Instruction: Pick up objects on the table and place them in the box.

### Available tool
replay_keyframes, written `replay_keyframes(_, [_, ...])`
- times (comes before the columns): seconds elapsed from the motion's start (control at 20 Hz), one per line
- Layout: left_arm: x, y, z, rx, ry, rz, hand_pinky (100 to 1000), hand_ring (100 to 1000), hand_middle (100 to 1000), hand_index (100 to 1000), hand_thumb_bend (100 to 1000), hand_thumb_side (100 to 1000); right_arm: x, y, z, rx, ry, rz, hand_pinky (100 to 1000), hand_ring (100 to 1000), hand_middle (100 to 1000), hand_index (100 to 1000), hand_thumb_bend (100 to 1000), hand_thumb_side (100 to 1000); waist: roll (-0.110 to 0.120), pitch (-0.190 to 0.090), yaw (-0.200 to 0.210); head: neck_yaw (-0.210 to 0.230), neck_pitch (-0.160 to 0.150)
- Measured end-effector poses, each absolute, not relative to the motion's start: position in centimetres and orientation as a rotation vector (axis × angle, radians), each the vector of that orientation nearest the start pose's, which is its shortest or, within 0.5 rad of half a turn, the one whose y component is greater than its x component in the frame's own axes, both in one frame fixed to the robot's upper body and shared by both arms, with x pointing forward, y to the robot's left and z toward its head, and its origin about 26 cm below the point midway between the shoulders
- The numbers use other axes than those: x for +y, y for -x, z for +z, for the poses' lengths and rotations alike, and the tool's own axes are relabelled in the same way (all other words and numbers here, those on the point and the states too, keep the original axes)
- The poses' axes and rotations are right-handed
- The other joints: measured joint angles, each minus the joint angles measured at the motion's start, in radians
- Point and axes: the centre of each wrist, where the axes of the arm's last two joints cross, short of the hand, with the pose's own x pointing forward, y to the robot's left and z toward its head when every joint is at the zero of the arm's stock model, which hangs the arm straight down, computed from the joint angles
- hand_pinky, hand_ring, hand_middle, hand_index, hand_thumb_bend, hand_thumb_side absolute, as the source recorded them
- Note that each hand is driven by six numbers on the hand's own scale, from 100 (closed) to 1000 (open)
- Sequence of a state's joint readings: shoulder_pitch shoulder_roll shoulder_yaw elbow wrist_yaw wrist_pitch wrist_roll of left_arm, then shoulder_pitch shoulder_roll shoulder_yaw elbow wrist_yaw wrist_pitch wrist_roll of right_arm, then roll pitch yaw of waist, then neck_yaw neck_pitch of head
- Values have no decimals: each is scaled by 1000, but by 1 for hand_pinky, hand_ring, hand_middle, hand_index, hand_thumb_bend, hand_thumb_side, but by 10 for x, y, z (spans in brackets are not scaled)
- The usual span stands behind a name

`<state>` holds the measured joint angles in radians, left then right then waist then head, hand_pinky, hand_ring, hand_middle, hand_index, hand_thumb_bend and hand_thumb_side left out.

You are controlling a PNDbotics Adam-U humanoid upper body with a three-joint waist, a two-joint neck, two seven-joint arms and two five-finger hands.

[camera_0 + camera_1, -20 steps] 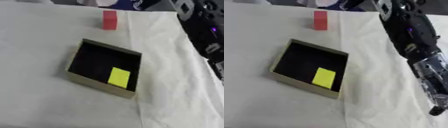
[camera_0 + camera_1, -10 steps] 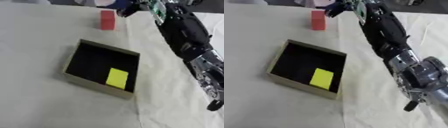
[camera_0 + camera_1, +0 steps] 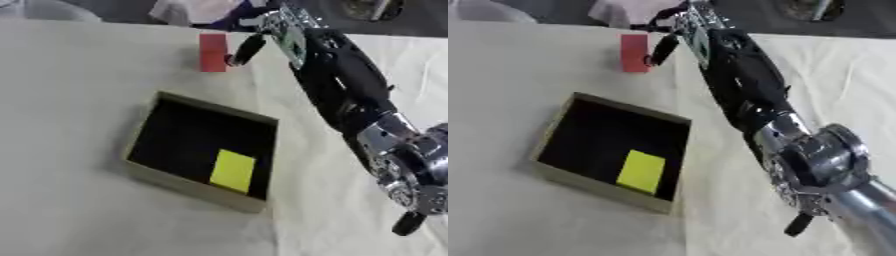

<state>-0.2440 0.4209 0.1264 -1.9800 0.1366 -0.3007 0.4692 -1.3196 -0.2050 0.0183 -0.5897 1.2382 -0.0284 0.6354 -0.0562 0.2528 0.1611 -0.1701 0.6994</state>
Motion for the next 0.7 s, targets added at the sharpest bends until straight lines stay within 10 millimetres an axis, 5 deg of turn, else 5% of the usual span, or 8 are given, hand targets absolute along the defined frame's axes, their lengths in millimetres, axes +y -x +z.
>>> replay_keyframes(0.4, [310,-294,202,-2561,-354,270,659,747,699,783,307,633,-158,-521,266,-1078,825,1580,1000,1000,993,1000,210,325,-1,5,1,0,-6])
replay_keyframes(0.7, [310,-294,203,-2564,-352,267,659,747,698,783,312,628,-154,-520,282,-1068,815,1572,1000,1000,1000,1000,159,462,-5,5,1,-1,-6])
